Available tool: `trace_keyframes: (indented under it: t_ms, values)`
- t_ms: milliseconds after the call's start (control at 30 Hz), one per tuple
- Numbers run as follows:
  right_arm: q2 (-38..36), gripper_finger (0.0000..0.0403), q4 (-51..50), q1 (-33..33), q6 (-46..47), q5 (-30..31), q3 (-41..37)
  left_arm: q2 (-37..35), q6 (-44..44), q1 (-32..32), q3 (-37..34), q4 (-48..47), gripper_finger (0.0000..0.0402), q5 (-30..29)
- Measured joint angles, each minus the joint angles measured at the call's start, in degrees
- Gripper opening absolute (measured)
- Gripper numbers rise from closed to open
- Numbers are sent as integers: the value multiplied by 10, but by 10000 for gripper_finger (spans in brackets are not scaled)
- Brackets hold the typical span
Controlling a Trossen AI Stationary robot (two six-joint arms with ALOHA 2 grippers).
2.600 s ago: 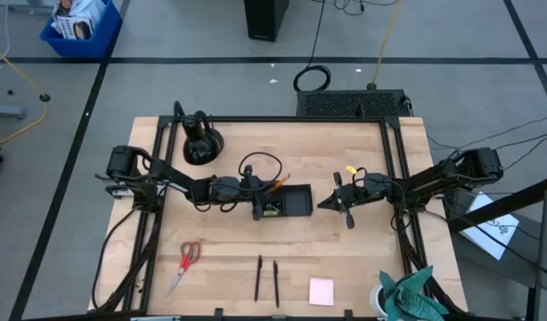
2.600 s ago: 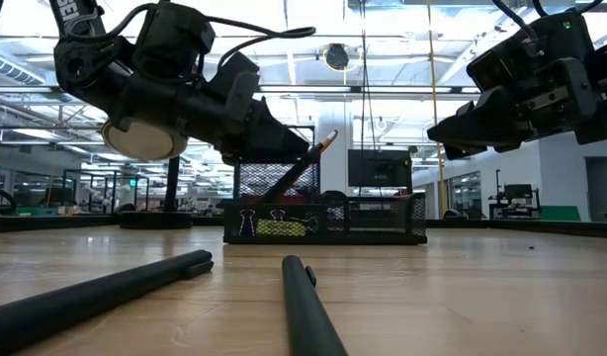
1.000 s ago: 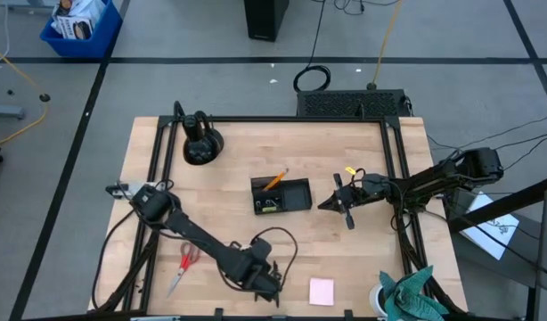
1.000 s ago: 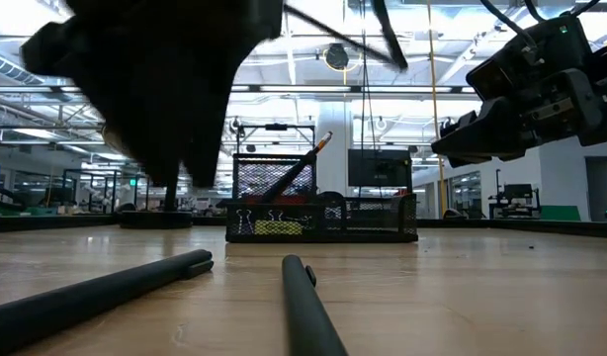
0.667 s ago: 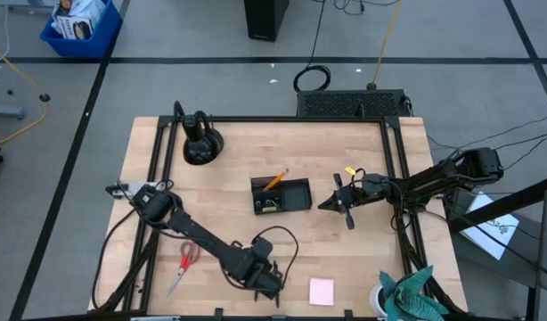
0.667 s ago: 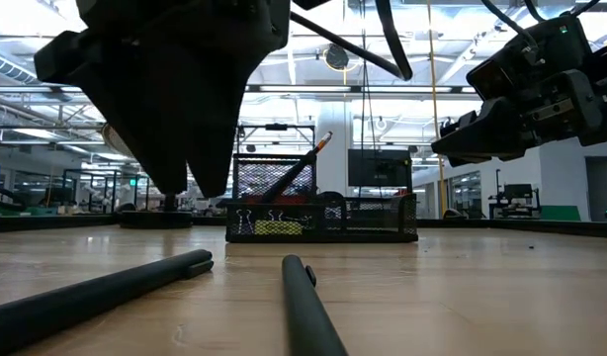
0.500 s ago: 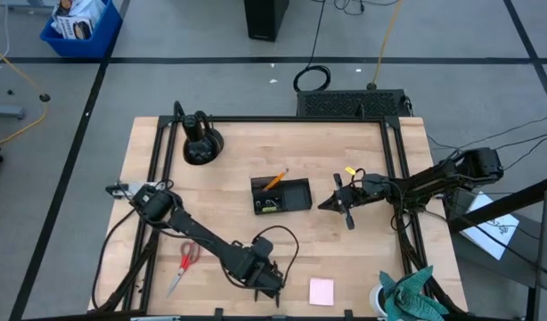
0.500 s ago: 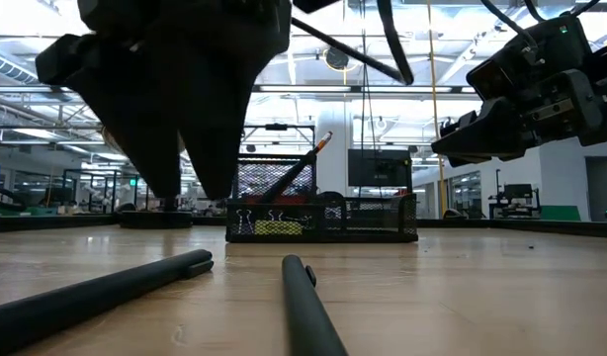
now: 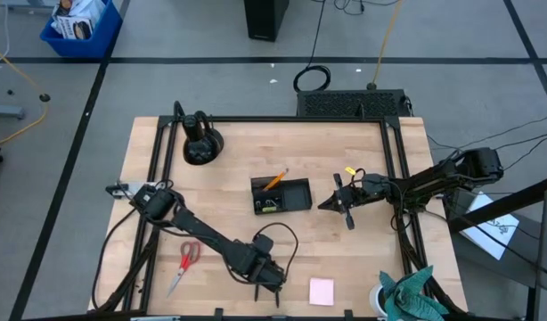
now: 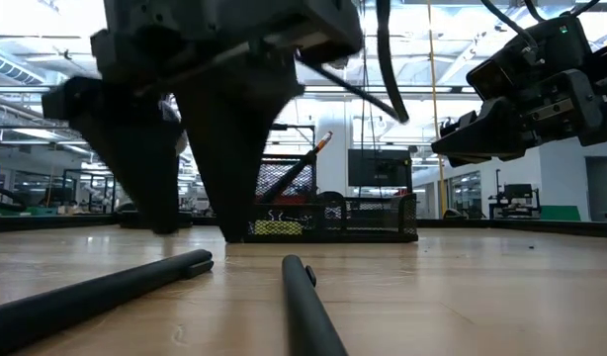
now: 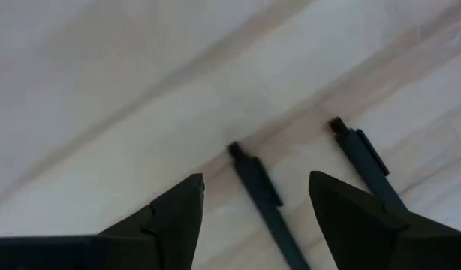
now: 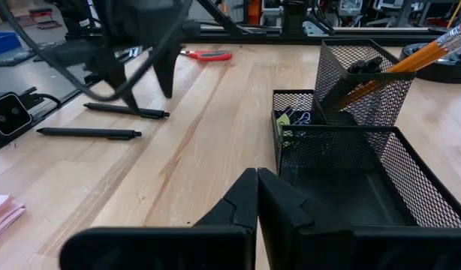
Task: Pick and place office supplies into organizer
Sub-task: Put the black pen into the black desk organizer
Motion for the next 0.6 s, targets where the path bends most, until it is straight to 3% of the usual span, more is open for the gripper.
trace_keyframes:
  t_ms: [333,600]
  values:
    - [0,4,0,0,0,0,0,-5,-12,-1,-66,98,243,44]
    - [0,4,0,0,2,0,0,-4,-11,-4,-79,94,173,48]
